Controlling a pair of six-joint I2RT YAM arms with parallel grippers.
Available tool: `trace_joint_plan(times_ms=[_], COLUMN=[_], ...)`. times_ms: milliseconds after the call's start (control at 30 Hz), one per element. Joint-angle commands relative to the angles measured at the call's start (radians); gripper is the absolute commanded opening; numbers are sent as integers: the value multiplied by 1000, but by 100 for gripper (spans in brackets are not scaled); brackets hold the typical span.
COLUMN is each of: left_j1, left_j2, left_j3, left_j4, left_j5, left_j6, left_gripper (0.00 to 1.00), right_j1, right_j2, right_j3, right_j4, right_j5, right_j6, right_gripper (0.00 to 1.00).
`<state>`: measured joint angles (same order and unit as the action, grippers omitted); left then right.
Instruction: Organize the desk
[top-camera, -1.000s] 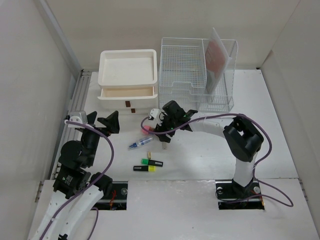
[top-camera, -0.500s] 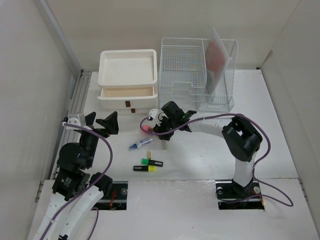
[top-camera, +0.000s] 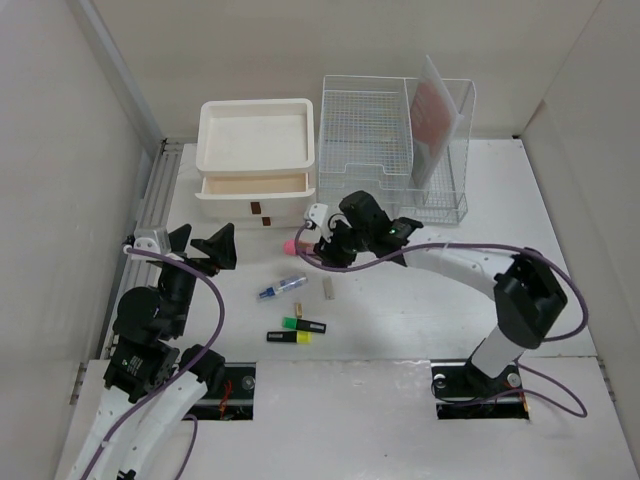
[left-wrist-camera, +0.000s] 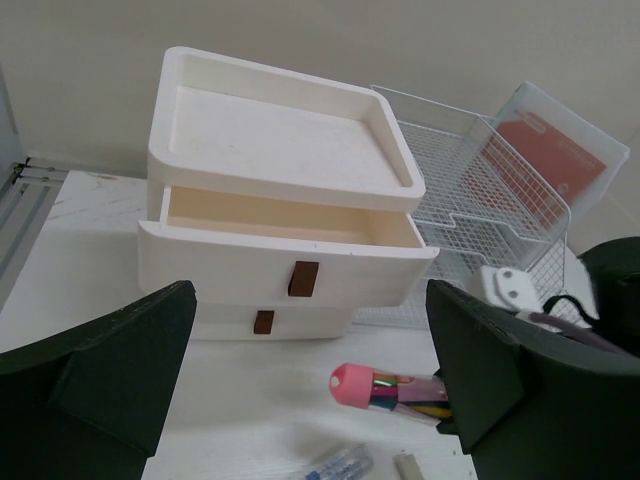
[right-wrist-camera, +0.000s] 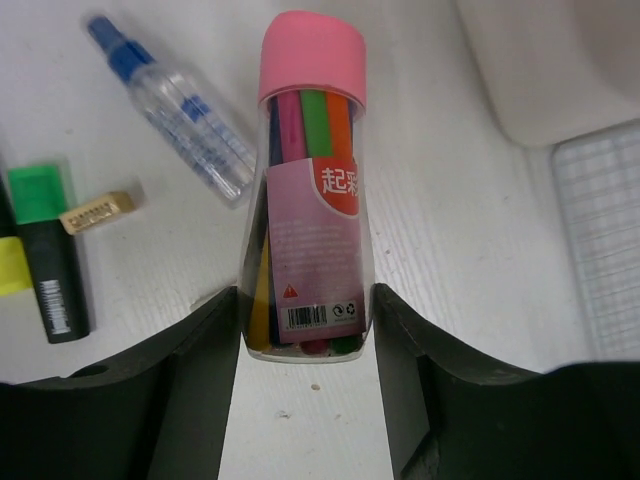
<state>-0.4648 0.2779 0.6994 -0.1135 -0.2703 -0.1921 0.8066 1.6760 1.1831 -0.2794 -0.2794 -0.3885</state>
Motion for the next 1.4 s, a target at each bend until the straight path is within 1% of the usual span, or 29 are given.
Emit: trace_joint_plan(times_ms=[0, 167, 333, 367, 467, 567, 667, 700, 833, 1000, 1167, 1267, 1367], left_j1=[-6, -6, -6, -6, -6, -6, -6, -6, -6, -6, -6, -6, -6], left_j2=[-3, -3, 6, 6, 15, 15, 15, 15, 15, 15, 15, 15, 15], left_j3=[-8, -8, -8, -8, -8, -8, -8, -8, -8, -8, -8, -8, -8], left_j4=[37, 37, 37, 37, 37, 37, 37, 37, 37, 37, 37, 37, 37], left_j5=[-9, -9, -18, -18, -18, -18, -27, -27, -27, -27, -27, -27, -27], left_j6=[10, 10, 10, 10, 10, 10, 10, 10, 10, 10, 10, 10, 10], left_gripper=[99, 99, 99, 99, 99, 99, 99, 99, 99, 99, 99, 99, 99], right_j1=[17, 39, 58, 59, 59, 59, 59, 59, 59, 59, 59, 59, 59], right_j2=[-102, -209, -303, -312, -332, -332, -332, -316, -266, -200, -113, -56, -33], right_j3=[16, -19, -19, -10, 39, 81, 136, 151, 233, 332, 375, 421, 457], right_j4=[16, 6, -40, -40, -60, -72, -50, -37, -27, -27, 32, 52, 63], right_j5=[-7, -26, -82, -104, -104, -104, -54, -11, 75, 134, 233, 250, 281], right_j6=[2, -16, -94, -111, -151, -151, -151, -151, -164, -182, -219, -243, -256], right_gripper=[12, 9, 8, 8, 8, 8, 6, 5, 5, 5, 5, 5, 5])
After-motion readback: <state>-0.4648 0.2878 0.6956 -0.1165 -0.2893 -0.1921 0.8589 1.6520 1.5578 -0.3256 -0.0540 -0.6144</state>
